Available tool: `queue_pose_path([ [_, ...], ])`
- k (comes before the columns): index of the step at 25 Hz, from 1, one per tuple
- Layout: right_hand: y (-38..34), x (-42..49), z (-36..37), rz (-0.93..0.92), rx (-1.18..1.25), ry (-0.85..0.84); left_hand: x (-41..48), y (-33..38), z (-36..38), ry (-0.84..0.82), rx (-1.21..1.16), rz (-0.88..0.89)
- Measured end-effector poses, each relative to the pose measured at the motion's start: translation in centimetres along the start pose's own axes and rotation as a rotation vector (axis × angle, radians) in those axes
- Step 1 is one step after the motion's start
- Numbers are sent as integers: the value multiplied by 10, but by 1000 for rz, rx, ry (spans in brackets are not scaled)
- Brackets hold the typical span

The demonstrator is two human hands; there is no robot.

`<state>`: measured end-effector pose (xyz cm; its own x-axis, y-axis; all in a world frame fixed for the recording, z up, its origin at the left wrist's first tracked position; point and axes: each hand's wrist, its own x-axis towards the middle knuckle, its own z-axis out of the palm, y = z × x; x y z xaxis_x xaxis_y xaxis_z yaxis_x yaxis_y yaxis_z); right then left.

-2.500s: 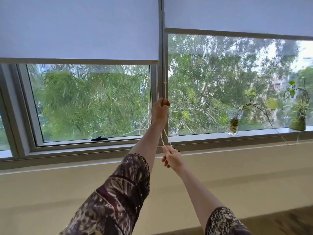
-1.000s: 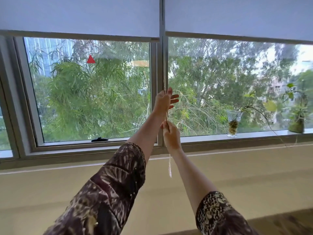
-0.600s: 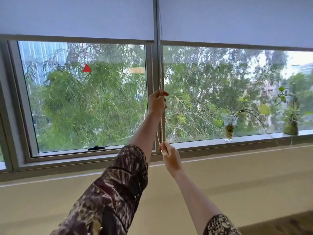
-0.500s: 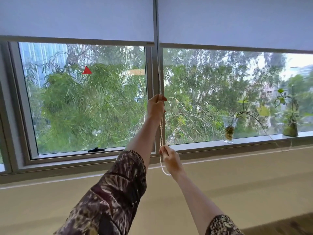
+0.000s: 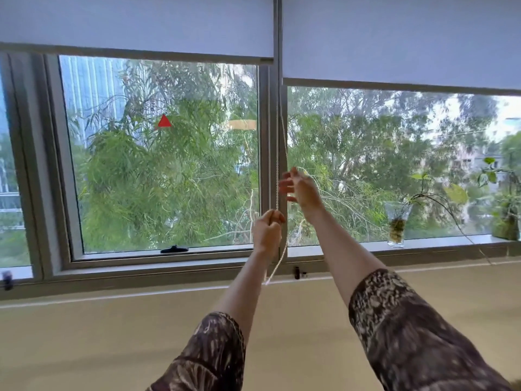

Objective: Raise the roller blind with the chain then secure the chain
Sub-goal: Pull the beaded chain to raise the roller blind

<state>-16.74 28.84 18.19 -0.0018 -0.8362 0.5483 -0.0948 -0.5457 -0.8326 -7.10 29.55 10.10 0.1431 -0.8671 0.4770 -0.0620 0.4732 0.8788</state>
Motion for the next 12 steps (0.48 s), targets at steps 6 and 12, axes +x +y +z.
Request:
queue_pose_path([
  [6,-51,17,27,-27,146,104,-27,-2,1,-35,-24,16],
  [12,-57,1,46,-182,101,278,-33,9,-21,-123,-2,41],
])
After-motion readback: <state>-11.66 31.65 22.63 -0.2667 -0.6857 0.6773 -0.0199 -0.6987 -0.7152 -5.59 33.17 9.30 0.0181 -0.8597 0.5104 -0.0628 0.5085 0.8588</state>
